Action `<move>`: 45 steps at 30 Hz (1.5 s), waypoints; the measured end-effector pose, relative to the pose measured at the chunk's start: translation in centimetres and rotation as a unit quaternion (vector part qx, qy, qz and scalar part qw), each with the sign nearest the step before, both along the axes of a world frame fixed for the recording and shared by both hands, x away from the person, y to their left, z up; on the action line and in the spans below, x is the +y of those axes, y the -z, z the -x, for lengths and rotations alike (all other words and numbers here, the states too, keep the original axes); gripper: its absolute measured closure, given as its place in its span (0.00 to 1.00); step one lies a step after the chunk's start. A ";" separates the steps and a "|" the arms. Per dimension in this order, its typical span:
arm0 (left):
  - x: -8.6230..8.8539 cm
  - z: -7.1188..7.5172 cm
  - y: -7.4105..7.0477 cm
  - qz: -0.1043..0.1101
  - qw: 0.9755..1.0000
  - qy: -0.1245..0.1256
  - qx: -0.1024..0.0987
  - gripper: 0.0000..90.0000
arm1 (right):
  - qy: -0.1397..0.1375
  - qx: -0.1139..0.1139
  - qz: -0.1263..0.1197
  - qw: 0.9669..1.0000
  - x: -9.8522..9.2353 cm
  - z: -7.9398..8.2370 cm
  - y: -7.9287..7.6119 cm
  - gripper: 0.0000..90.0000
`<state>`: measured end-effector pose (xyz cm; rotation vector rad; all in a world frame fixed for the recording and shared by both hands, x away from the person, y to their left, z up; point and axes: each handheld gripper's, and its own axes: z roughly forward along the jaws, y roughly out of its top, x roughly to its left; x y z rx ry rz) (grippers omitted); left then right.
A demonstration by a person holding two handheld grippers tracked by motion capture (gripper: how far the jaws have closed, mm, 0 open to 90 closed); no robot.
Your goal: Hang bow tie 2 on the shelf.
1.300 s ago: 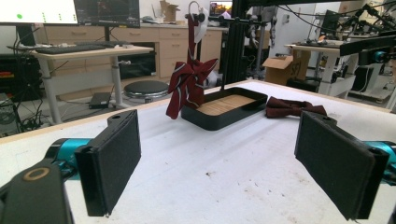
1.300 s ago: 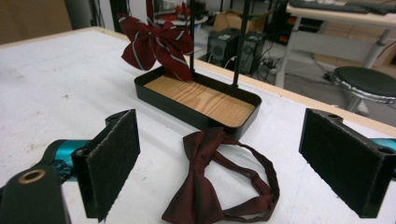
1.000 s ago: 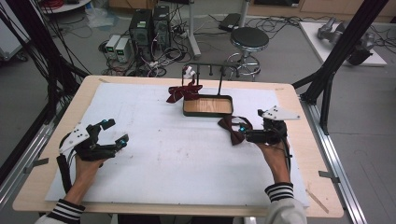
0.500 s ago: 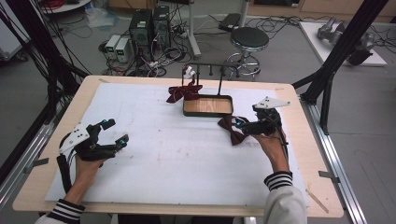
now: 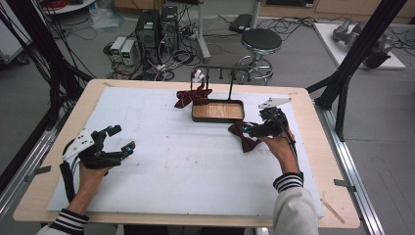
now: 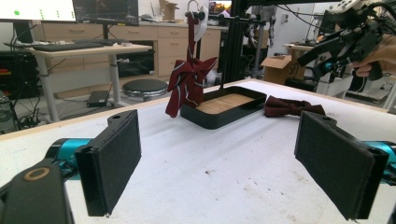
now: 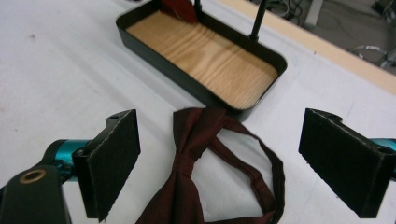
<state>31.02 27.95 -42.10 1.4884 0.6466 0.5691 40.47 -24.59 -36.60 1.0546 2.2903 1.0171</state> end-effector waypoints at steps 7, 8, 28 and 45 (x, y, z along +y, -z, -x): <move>0.0 0.0 0.0 0.002 1.000 0.000 -0.001 0.17 | -0.003 0.039 0.025 0.999 0.8 -0.7 1.3 0.13; 0.0 0.0 0.0 0.002 1.000 0.000 -0.002 0.17 | -0.003 0.044 0.029 0.999 0.9 -0.8 1.5 0.13; -0.1 0.0 0.0 0.000 1.000 0.003 0.000 0.17 | -0.020 0.119 0.073 0.990 2.6 -1.8 3.7 0.30; -0.2 0.0 0.0 -0.002 1.000 0.005 0.000 0.17 | -0.016 0.140 0.106 0.984 3.6 -2.3 4.1 0.52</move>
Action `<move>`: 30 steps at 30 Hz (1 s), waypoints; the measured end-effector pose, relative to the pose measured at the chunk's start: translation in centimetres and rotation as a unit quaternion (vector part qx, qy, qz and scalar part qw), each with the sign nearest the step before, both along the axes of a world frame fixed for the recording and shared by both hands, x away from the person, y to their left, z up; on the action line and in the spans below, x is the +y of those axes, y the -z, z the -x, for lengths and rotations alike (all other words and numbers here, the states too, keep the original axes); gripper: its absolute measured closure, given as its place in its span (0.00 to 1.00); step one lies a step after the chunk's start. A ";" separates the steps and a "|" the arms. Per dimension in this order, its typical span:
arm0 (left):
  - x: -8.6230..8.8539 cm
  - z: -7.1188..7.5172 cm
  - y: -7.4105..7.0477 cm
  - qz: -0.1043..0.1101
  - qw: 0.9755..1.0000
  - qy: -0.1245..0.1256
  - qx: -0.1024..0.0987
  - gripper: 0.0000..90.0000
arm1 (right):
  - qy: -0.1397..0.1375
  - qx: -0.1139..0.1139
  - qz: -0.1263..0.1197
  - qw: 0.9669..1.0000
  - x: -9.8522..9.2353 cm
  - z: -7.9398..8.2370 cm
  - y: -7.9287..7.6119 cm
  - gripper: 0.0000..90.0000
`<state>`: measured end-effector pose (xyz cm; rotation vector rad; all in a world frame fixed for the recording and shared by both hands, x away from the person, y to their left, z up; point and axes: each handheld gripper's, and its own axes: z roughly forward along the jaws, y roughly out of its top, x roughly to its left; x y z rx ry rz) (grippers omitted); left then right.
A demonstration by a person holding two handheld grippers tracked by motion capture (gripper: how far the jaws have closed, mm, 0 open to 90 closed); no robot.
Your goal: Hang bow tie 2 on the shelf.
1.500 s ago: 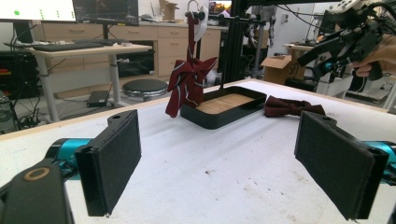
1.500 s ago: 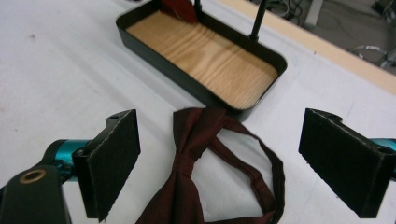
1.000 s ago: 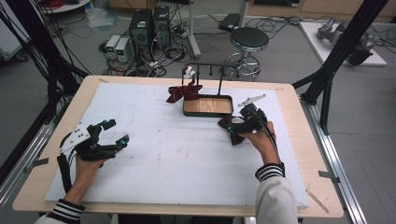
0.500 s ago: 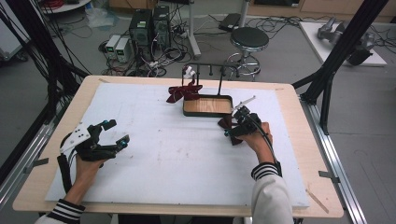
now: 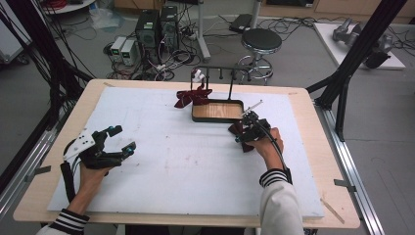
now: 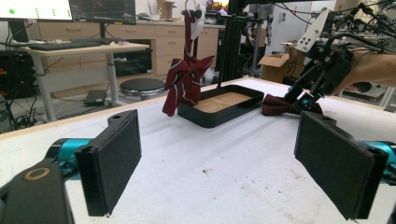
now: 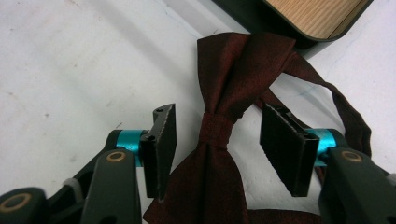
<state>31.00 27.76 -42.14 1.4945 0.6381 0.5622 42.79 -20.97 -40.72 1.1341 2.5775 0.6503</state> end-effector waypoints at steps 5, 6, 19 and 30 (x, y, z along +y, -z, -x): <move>0.0 0.0 0.0 0.000 1.000 0.000 -0.001 0.17 | 0.002 0.012 0.006 1.000 0.0 -0.1 0.3 0.56; 0.0 0.0 0.0 0.000 1.000 0.000 0.000 0.17 | 0.003 0.014 0.006 1.000 0.0 -0.1 0.3 0.57; 0.0 0.0 0.0 -0.001 1.000 0.000 -0.001 0.17 | 0.004 0.031 0.014 0.999 0.2 -0.2 0.6 0.79; 0.0 0.0 0.0 -0.003 1.000 0.000 0.000 0.17 | 0.007 0.034 0.008 0.999 0.1 -0.1 0.4 0.85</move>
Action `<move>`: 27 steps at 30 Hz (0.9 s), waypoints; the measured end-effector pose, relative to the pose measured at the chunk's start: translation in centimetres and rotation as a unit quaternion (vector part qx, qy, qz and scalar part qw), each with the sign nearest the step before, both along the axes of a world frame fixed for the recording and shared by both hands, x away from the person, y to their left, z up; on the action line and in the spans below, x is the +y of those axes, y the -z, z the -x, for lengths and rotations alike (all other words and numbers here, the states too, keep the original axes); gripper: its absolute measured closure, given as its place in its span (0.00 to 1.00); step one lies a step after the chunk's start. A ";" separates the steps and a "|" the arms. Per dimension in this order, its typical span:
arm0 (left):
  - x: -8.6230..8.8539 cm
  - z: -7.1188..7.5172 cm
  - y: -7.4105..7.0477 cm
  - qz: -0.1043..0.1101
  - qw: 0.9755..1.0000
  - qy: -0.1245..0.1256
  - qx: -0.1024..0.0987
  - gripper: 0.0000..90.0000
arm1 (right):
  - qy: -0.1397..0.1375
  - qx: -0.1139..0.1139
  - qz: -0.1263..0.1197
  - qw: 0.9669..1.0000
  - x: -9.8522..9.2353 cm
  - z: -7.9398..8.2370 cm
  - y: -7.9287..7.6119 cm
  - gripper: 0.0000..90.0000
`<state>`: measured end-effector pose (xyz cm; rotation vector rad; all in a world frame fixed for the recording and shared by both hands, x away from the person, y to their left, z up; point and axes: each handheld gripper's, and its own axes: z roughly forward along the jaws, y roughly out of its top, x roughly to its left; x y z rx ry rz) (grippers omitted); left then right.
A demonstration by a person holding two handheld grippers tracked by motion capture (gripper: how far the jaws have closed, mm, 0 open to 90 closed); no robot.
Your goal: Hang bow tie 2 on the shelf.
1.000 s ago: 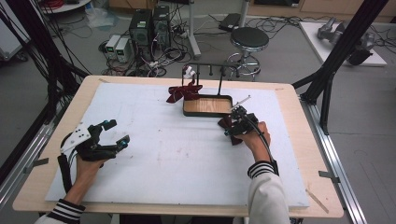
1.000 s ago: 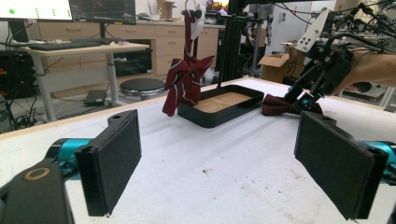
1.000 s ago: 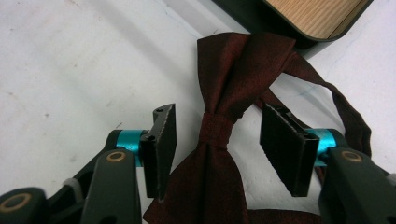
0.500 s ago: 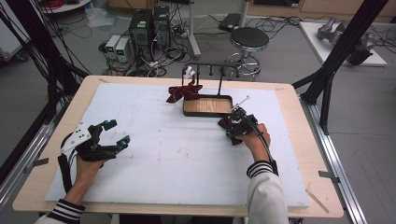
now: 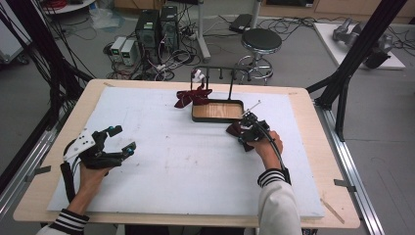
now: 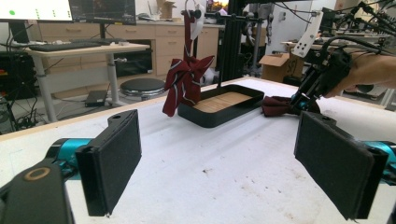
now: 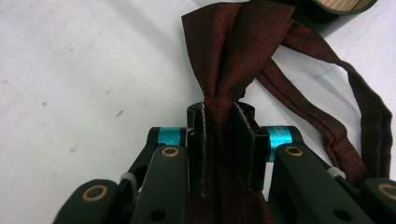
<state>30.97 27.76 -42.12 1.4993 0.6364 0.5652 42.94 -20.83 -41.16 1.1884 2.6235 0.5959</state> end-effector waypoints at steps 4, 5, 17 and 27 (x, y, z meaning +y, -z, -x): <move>0.0 0.0 0.0 -0.002 1.000 0.000 0.001 0.17 | -0.003 -0.010 -0.009 1.000 -0.1 0.1 -0.3 0.85; 0.0 0.0 0.0 -0.002 1.000 0.001 0.001 0.17 | -0.002 -0.009 -0.012 1.000 -0.2 0.1 -0.4 0.85; -0.1 0.0 0.1 -0.004 1.000 0.000 0.002 0.17 | 0.000 -0.052 -0.047 0.998 -0.8 0.7 -1.9 0.85; -0.2 0.0 0.2 -0.006 1.000 0.001 0.003 0.17 | 0.021 -0.093 -0.089 0.991 -1.5 1.2 -2.9 0.85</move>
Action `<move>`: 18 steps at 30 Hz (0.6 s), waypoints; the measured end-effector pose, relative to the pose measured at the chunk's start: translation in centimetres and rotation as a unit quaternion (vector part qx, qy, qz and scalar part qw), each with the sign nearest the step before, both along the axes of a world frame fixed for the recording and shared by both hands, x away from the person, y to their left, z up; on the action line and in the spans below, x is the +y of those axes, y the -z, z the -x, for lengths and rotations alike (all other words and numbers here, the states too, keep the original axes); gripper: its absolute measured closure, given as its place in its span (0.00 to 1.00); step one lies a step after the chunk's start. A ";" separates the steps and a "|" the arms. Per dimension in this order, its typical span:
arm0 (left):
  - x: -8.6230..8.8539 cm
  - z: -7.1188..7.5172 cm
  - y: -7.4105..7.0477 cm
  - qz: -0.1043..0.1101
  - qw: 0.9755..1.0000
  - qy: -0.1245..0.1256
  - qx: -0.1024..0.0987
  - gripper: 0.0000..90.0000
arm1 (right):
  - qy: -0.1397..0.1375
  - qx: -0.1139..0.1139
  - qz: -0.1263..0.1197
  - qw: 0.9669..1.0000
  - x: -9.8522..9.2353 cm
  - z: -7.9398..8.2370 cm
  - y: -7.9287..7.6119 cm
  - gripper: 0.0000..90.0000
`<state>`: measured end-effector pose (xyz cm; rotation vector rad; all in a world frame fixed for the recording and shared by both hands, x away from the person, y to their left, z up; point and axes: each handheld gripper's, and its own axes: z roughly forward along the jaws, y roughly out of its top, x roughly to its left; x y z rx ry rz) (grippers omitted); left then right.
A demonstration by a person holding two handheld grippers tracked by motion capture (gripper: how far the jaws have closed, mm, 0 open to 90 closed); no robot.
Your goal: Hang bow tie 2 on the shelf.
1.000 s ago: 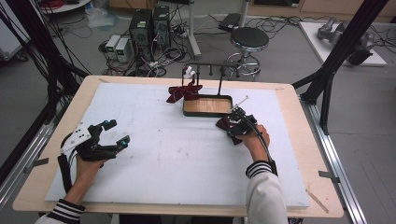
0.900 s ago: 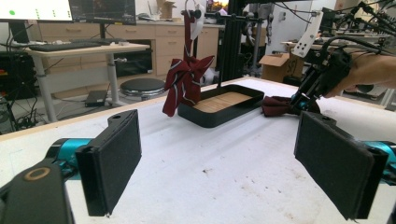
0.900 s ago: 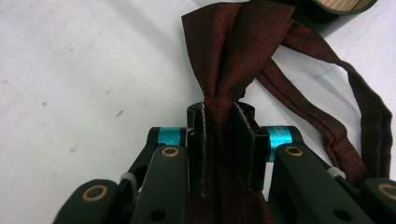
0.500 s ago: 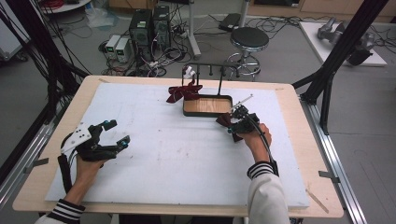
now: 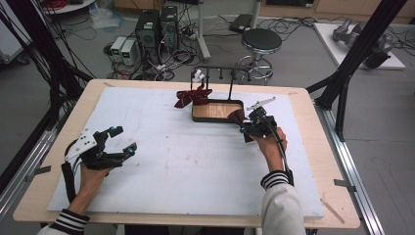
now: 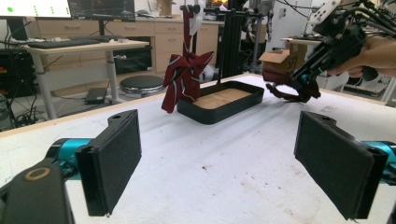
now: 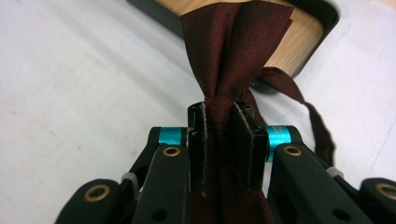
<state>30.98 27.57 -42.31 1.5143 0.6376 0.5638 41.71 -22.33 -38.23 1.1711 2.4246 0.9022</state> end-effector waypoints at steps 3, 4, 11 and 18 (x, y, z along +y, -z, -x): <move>-0.1 0.0 0.1 -0.001 1.000 0.000 0.001 0.17 | -0.005 -0.015 -0.016 1.000 -0.2 0.2 -0.5 0.85; -0.1 0.0 0.1 -0.001 1.000 0.000 0.001 0.17 | -0.005 -0.020 -0.016 1.000 -0.2 0.2 -0.6 0.85; -0.1 0.0 0.1 -0.001 1.000 0.000 0.000 0.17 | 0.000 -0.052 -0.040 0.998 -0.5 0.6 -1.3 0.85; -0.1 0.0 0.1 -0.001 1.000 0.000 0.000 0.17 | 0.003 -0.096 -0.052 0.994 -0.6 1.2 -2.1 0.85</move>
